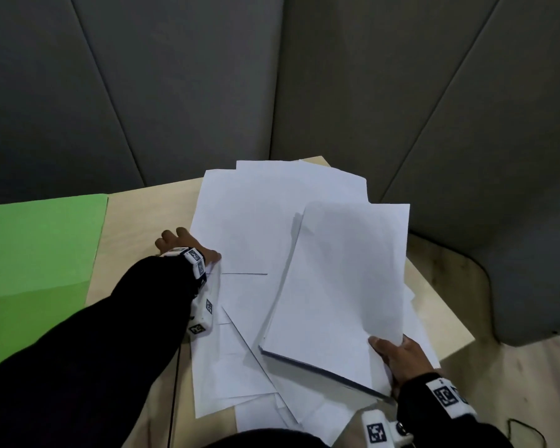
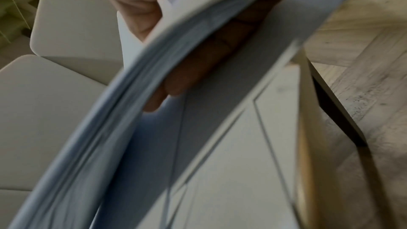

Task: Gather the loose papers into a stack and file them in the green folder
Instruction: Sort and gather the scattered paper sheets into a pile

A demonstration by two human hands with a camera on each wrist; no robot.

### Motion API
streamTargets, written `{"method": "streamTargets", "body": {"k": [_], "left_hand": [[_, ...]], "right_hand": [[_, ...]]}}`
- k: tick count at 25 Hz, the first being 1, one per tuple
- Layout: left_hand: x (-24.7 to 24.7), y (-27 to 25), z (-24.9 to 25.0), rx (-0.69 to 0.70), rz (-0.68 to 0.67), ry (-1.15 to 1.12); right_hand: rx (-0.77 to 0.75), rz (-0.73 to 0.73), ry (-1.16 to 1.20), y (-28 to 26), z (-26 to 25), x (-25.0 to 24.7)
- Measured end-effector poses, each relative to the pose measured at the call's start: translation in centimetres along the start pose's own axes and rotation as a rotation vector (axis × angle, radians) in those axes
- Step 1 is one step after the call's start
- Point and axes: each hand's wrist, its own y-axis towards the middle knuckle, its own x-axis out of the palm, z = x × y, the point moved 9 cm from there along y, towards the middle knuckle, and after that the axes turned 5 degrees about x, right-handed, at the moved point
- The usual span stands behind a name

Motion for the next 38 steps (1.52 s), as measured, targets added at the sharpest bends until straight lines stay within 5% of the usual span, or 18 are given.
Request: {"method": "streamTargets", "body": {"k": [2,15,23,29,38], "left_hand": [[-0.2,0.0,0.3,0.014,0.063,0.022],[0.0,0.1,1.6,-0.043,-0.123,-0.030],[0.1,-0.4,1.2,-0.055,-0.088,-0.337],[1.5,-1.2,-2.0,-0.092,-0.285,-0.587],[-5.5,-2.8,-4.4,0.072,0.099,-0.626]], "right_hand": [[0.006,-0.007,-0.030,0.4,0.4,0.3],[-0.031,-0.008,-0.072,0.8,0.3,0.5],[-0.036,-0.033,-0.025,0.9,0.2,1.0],[-0.030,-0.022,-0.072,1.2,0.4,0.6],[-0.077,-0.054,-0.139,0.0,-1.1,0.8]]}}
